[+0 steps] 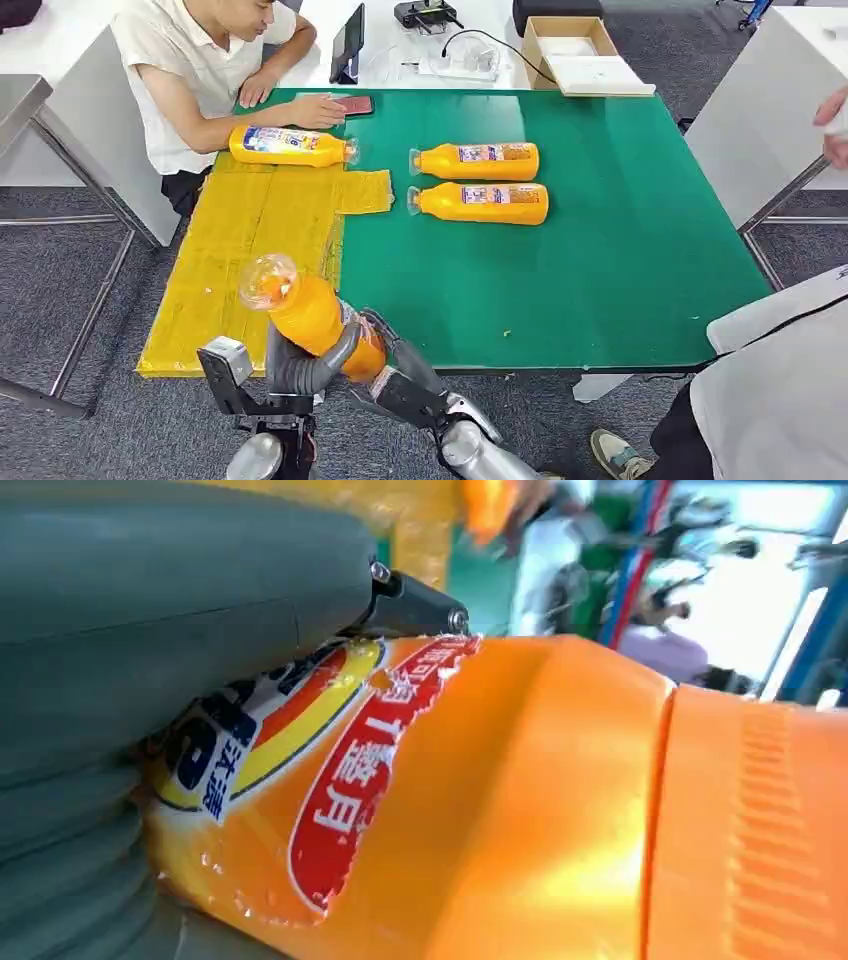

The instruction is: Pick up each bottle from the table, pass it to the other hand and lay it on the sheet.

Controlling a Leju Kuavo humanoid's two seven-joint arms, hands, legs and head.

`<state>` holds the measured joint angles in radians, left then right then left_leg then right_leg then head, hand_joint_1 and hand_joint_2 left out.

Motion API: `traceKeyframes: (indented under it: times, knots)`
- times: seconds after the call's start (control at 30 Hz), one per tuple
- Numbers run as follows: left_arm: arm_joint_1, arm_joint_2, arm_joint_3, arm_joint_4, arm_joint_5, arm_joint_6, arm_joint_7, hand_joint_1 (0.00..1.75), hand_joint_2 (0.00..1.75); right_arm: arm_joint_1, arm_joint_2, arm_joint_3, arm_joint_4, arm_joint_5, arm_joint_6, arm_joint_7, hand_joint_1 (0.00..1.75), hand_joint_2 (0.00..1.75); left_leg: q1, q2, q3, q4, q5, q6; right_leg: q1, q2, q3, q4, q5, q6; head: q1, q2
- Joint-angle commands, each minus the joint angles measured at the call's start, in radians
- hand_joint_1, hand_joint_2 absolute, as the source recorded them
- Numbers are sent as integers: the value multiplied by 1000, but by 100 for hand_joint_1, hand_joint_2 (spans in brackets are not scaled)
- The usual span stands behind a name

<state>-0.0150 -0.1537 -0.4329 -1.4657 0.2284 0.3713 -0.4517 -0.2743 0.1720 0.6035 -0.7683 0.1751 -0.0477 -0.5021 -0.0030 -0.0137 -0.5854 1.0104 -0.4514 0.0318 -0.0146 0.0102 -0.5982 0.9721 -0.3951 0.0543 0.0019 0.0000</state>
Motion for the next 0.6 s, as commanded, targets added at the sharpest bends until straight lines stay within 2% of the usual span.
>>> traceKeyframes:
  times: [0.03, 0.2, 0.27, 0.37, 0.43, 0.47, 0.5, 0.6]
  knots:
    - [-51, 64, 66, 43, -170, 152, 9, 175, 175, 55, -19, -94, -60, -5, -85, -34, 0, 0, 1, 1, 3, -1, -1, -2, 1, -1, 3, 0, -1, -2, 0, 0]
    - [-59, 96, 178, 100, -429, 300, 1, 175, 175, 183, -55, -296, -291, 10, -277, -82, 0, 0, 0, -2, 3, -2, 0, -2, 0, -3, 3, -1, -1, -2, 0, 0]
    - [-63, 76, 274, 137, -729, 327, 39, 175, 175, 218, -44, -434, -363, -19, -366, -94, 0, 0, 0, -2, 3, -2, 0, -2, 1, -4, 4, -1, -1, -2, 0, 0]
    - [-76, 79, 279, 160, -726, 327, 33, 175, 175, 222, -60, -457, -377, -18, -355, -92, 0, 0, 0, -1, 2, -1, 0, -1, 0, -2, 2, -1, -1, -1, 0, 0]
    - [-90, 49, 341, 192, -961, 327, 60, 175, 175, 220, -31, -517, -377, -24, -440, -130, 0, 0, 0, -2, 3, -1, 0, -2, 0, -3, 3, -1, -1, -2, 0, 0]
    - [-129, 43, 358, 257, -1150, 327, 99, 175, 175, 218, -26, -568, -391, -66, -445, -153, 0, 0, 0, -1, 2, -1, 0, -1, 0, -1, 2, 0, -1, -1, 0, 0]
    - [-168, 50, 339, 331, -1228, 327, 118, 175, 175, 219, -28, -589, -405, -75, -446, -168, 0, 0, 0, 0, 3, 0, -1, -2, 0, -1, 3, 0, -1, -2, 0, 0]
    - [-336, 78, 226, 657, -1312, 293, 221, 175, 175, 215, -10, -608, -426, -101, -385, -177, 0, 0, -2, -6, 3, -2, 2, -2, -1, -10, 4, -1, -1, -2, 0, 0]
